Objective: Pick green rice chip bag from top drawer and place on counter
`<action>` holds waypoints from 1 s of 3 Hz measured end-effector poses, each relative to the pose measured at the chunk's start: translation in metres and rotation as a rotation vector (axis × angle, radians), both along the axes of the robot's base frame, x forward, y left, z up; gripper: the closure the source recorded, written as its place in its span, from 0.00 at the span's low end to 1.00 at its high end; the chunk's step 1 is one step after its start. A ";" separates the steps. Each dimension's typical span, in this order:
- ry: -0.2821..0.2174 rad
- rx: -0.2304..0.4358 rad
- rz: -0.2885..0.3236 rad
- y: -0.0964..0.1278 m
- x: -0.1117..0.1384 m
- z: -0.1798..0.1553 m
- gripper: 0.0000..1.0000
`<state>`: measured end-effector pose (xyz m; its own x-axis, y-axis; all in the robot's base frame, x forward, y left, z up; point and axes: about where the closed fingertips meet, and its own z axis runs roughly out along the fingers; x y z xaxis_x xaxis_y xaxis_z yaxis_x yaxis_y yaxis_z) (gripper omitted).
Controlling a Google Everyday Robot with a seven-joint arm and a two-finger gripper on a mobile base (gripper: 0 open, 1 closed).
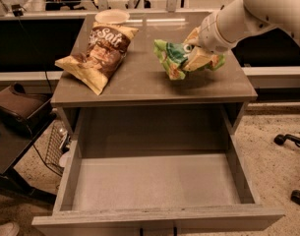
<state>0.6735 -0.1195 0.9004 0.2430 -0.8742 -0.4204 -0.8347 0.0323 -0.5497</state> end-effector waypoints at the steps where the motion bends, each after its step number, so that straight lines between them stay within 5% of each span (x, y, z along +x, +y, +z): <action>1: 0.004 0.000 0.004 0.003 0.000 -0.002 0.20; 2: 0.006 0.000 0.007 0.004 0.000 -0.003 0.00; 3: 0.006 0.000 0.008 0.005 0.000 -0.004 0.00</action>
Offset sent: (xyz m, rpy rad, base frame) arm 0.0001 0.0017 -0.0014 0.0000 0.0023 0.0028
